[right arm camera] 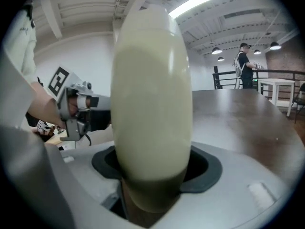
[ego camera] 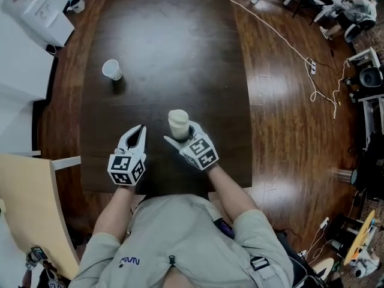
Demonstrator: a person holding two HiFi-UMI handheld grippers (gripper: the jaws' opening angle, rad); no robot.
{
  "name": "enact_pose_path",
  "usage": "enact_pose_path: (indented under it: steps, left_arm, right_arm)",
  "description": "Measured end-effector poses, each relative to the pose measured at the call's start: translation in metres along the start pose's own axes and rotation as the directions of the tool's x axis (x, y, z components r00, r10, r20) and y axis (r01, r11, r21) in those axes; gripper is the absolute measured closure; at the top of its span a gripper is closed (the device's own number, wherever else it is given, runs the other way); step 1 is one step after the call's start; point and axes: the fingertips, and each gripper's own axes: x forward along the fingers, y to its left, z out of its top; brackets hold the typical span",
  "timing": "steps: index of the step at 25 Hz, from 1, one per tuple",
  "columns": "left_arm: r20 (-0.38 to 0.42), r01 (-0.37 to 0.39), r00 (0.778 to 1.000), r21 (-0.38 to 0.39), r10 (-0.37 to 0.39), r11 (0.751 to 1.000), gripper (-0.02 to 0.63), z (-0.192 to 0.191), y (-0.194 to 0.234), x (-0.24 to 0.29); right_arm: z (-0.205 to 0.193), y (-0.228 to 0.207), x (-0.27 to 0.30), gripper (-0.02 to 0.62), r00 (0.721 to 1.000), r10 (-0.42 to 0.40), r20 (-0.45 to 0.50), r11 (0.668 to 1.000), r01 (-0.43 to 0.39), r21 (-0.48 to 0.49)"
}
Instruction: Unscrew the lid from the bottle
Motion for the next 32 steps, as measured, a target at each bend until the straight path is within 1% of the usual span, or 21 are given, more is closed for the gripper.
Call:
enact_pose_path:
  steps: [3, 5, 6, 9, 11, 12, 13, 14, 15, 16, 17, 19, 20, 21, 22, 23, 24, 25, 27, 29, 32]
  left_arm:
    - [0.038, 0.062, 0.997, -0.023, -0.061, 0.998, 0.604, 0.018, -0.008, -0.005]
    - [0.066, 0.12, 0.991, -0.036, -0.117, 0.992, 0.604, 0.033, -0.017, -0.011]
    - [0.08, 0.152, 0.986, -0.043, -0.148, 0.987, 0.604, 0.042, -0.023, -0.015]
    - [0.13, 0.251, 0.961, -0.04, -0.244, 0.967, 0.604, 0.074, -0.042, -0.028]
    - [0.161, 0.327, 0.934, -0.037, -0.318, 0.944, 0.603, 0.097, -0.058, -0.037]
    - [0.171, 0.374, 0.916, -0.045, -0.362, 0.926, 0.603, 0.108, -0.067, -0.043]
    - [0.175, 0.432, 0.892, -0.06, -0.416, 0.9, 0.603, 0.116, -0.077, -0.048]
    - [0.172, 0.501, 0.858, -0.079, -0.483, 0.862, 0.591, 0.123, -0.089, -0.053]
    - [0.166, 0.577, 0.812, -0.097, -0.559, 0.811, 0.527, 0.128, -0.103, -0.059]
    - [0.161, 0.653, 0.756, -0.108, -0.635, 0.75, 0.442, 0.132, -0.117, -0.065]
    - [0.16, 0.72, 0.693, -0.109, -0.703, 0.685, 0.389, 0.137, -0.131, -0.072]
    - [0.162, 0.823, 0.568, -0.087, -0.807, 0.562, 0.344, 0.145, -0.152, -0.086]
    - [0.16, 0.858, 0.513, -0.071, -0.843, 0.509, 0.303, 0.148, -0.16, -0.092]
    - [0.155, 0.885, 0.465, -0.057, -0.872, 0.462, 0.295, 0.151, -0.168, -0.097]
    - [0.148, 0.905, 0.425, -0.048, -0.893, 0.423, 0.283, 0.154, -0.175, -0.1]
    - [0.141, 0.919, 0.394, -0.044, -0.908, 0.391, 0.271, 0.156, -0.181, -0.102]
    - [0.134, 0.929, 0.371, -0.043, -0.919, 0.368, 0.27, 0.158, -0.186, -0.103]
    - [0.126, 0.935, 0.355, -0.043, -0.926, 0.352, 0.266, 0.159, -0.189, -0.103]
    - [0.106, 0.943, 0.333, -0.046, -0.937, 0.33, 0.258, 0.159, -0.194, -0.101]
    - [0.086, 0.951, 0.31, -0.046, -0.947, 0.307, 0.255, 0.158, -0.197, -0.1]
    - [0.069, 0.963, 0.27, -0.044, -0.96, 0.267, 0.25, 0.156, -0.2, -0.102]
  right_arm:
    - [0.013, 0.02, -0.02, 0.293, 0.992, 0.123, -0.005, 0.992, -0.123, 0.019]
    - [0.021, 0.037, -0.035, 0.293, 0.976, 0.217, -0.023, 0.976, -0.217, 0.027]
    - [0.024, 0.046, -0.043, 0.293, 0.963, 0.269, -0.034, 0.963, -0.268, 0.035]
    - [0.034, 0.075, -0.067, 0.293, 0.904, 0.423, -0.065, 0.906, -0.419, 0.064]
    - [0.041, 0.093, -0.084, 0.293, 0.851, 0.519, -0.075, 0.854, -0.514, 0.081]
    - [0.044, 0.102, -0.093, 0.293, 0.819, 0.568, -0.077, 0.822, -0.562, 0.09]
    - [0.047, 0.112, -0.102, 0.293, 0.784, 0.616, -0.075, 0.787, -0.609, 0.099]
    - [0.05, 0.121, -0.111, 0.293, 0.746, 0.662, -0.073, 0.749, -0.654, 0.107]
    - [0.052, 0.128, -0.121, 0.293, 0.707, 0.704, -0.07, 0.709, -0.696, 0.113]
    - [0.054, 0.136, -0.129, 0.293, 0.665, 0.743, -0.069, 0.668, -0.734, 0.119]
    - [0.057, 0.142, -0.138, 0.293, 0.623, 0.78, -0.067, 0.626, -0.77, 0.125]
    - [0.062, 0.154, -0.152, 0.293, 0.536, 0.841, -0.066, 0.54, -0.831, 0.133]
    - [0.065, 0.159, -0.158, 0.293, 0.498, 0.865, -0.067, 0.502, -0.854, 0.135]
    - [0.068, 0.163, -0.163, 0.293, 0.464, 0.883, -0.07, 0.469, -0.873, 0.135]
    - [0.071, 0.166, -0.168, 0.293, 0.435, 0.897, -0.076, 0.442, -0.887, 0.135]
    - [0.073, 0.169, -0.173, 0.293, 0.41, 0.908, -0.083, 0.418, -0.899, 0.133]
    - [0.075, 0.172, -0.177, 0.293, 0.389, 0.917, -0.093, 0.398, -0.908, 0.131]
    - [0.076, 0.174, -0.18, 0.293, 0.37, 0.923, -0.106, 0.382, -0.915, 0.127]
    - [0.076, 0.179, -0.183, 0.293, 0.343, 0.929, -0.14, 0.36, -0.925, 0.121]
    - [0.074, 0.183, -0.184, 0.293, 0.326, 0.929, -0.175, 0.349, -0.929, 0.12]
    - [0.071, 0.187, -0.181, 0.293, 0.315, 0.926, -0.207, 0.345, -0.929, 0.133]
